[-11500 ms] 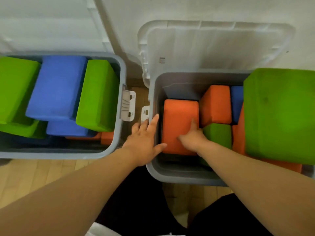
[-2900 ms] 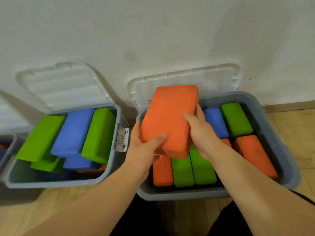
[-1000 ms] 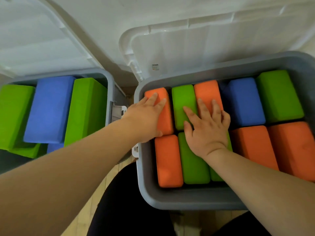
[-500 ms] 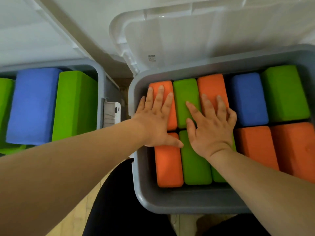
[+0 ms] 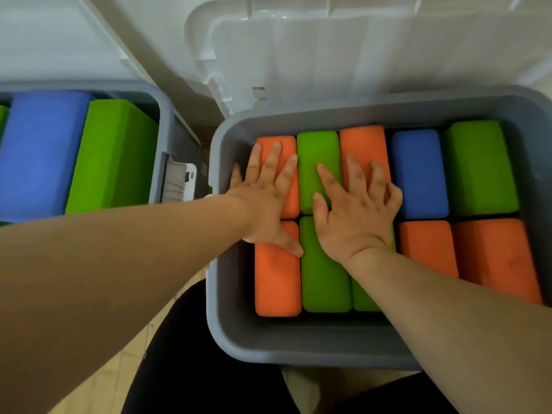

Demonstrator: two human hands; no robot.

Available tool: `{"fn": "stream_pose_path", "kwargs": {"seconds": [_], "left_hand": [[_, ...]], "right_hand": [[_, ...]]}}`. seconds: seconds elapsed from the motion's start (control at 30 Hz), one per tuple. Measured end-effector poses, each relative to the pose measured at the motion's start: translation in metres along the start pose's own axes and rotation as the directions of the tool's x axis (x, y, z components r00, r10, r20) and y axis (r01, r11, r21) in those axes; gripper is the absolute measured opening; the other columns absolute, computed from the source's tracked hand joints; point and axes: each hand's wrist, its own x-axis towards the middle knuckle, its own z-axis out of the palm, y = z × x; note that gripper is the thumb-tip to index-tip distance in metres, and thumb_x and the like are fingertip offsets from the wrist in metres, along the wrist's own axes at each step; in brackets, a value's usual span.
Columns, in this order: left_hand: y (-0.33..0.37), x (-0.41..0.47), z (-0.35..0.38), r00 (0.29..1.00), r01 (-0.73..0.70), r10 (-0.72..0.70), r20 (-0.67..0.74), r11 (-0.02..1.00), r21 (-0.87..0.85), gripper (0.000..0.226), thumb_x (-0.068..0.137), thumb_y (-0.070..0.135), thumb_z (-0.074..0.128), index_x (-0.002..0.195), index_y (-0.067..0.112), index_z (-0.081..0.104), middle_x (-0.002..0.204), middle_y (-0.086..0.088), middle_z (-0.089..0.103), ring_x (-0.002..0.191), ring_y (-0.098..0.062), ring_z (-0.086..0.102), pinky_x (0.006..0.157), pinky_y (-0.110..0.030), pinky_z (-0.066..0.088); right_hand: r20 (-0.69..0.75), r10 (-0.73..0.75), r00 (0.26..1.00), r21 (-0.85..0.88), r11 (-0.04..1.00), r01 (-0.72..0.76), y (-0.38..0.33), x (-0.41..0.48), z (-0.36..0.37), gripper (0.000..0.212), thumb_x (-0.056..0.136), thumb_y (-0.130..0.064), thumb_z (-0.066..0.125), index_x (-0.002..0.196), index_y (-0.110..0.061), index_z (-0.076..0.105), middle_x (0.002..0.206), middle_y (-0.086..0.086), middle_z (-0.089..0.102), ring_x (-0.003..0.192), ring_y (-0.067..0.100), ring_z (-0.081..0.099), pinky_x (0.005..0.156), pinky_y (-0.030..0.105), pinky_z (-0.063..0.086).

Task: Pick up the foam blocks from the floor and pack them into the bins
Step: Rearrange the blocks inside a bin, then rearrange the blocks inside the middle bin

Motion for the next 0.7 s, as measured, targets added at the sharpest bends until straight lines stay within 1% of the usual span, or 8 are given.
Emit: {"fn": "stream_pose_path", "kwargs": {"seconds": [0.1,0.3,0.37,0.43,0.47,0.53,0.6,0.7], "left_hand": [[0.006,0.004,0.01,0.996,-0.027,0.026,-0.09,1.0,-0.009,0.164,0.043,0.098,0.064,0.147,0.03,-0.043,0.153,-0.004,-0.052,0.14,-0.036,-0.047,0.121,-0.068,-0.003],[0.002,0.01,0.022,0.973,-0.026,0.021,-0.229,0.999,-0.02,0.163,0.04,0.102,0.059,0.151,0.03,-0.036,0.16,-0.005,-0.042,0.147,-0.035,-0.036,0.12,-0.065,-0.001],[0.01,-0.004,0.029,0.96,-0.014,-0.008,-0.279,0.997,-0.078,0.157,0.047,0.098,0.062,0.156,0.03,-0.029,0.164,-0.005,-0.034,0.151,-0.033,-0.03,0.12,-0.065,-0.001],[0.022,-0.036,0.044,0.946,0.005,-0.065,-0.317,0.982,-0.187,0.145,0.06,0.089,0.067,0.159,0.03,-0.02,0.169,-0.004,-0.022,0.155,-0.03,-0.019,0.124,-0.06,0.001],[0.026,-0.059,0.052,0.944,0.014,-0.089,-0.317,0.973,-0.232,0.139,0.065,0.085,0.068,0.16,0.03,-0.018,0.17,-0.004,-0.017,0.156,-0.029,-0.014,0.125,-0.055,0.002],[0.024,-0.114,0.064,0.958,0.039,-0.109,-0.264,0.965,-0.258,0.13,0.074,0.079,0.068,0.16,0.031,-0.016,0.171,-0.004,-0.012,0.157,-0.027,-0.01,0.127,-0.05,0.003],[0.009,-0.169,0.063,0.956,0.118,-0.193,-0.223,0.943,-0.311,0.123,0.078,0.077,0.066,0.161,0.032,-0.012,0.171,-0.003,-0.009,0.157,-0.025,-0.009,0.127,-0.049,0.005],[-0.033,-0.242,0.048,0.938,0.231,-0.307,-0.161,0.9,-0.37,0.115,0.081,0.074,0.065,0.162,0.032,-0.004,0.171,-0.002,-0.002,0.157,-0.025,-0.004,0.127,-0.05,0.009]], "right_hand": [[-0.015,0.02,1.0,0.007,1.0,-0.02,0.009,-0.001,0.0,0.059,0.098,-0.06,0.024,0.156,-0.051,0.024,0.169,-0.002,0.015,0.154,0.035,0.007,0.116,0.06,0.017],[-0.025,0.002,1.0,0.0,1.0,-0.002,0.011,0.0,0.002,0.057,0.099,-0.059,0.026,0.155,-0.053,0.023,0.17,-0.003,0.012,0.155,0.034,0.003,0.118,0.058,0.012],[-0.002,0.006,1.0,-0.004,1.0,-0.006,0.01,-0.002,0.0,0.056,0.1,-0.059,0.027,0.156,-0.054,0.021,0.17,-0.003,0.01,0.156,0.033,0.002,0.118,0.058,0.011],[0.105,0.007,0.994,-0.035,0.999,-0.004,0.01,-0.013,-0.009,0.059,0.101,-0.059,0.028,0.158,-0.052,0.013,0.172,-0.003,0.003,0.156,0.034,-0.003,0.12,0.059,0.01],[0.188,-0.002,0.982,-0.042,0.999,0.01,0.007,-0.022,-0.015,0.061,0.102,-0.059,0.029,0.159,-0.05,0.009,0.172,-0.002,-0.002,0.156,0.034,-0.006,0.121,0.06,0.008],[0.331,-0.01,0.943,-0.015,1.0,0.016,-0.004,-0.047,-0.036,0.068,0.101,-0.061,0.033,0.161,-0.045,0.003,0.172,0.003,-0.006,0.156,0.036,-0.007,0.122,0.062,0.005],[0.364,-0.023,0.931,0.056,0.998,0.003,-0.024,-0.076,-0.063,0.073,0.1,-0.06,0.039,0.162,-0.039,0.007,0.172,0.007,0.0,0.157,0.036,-0.001,0.124,0.06,0.007],[0.384,-0.081,0.92,0.227,0.974,-0.009,-0.074,-0.113,-0.108,0.075,0.097,-0.055,0.051,0.161,-0.035,0.018,0.17,0.009,0.013,0.155,0.033,0.013,0.123,0.053,0.018]]}}
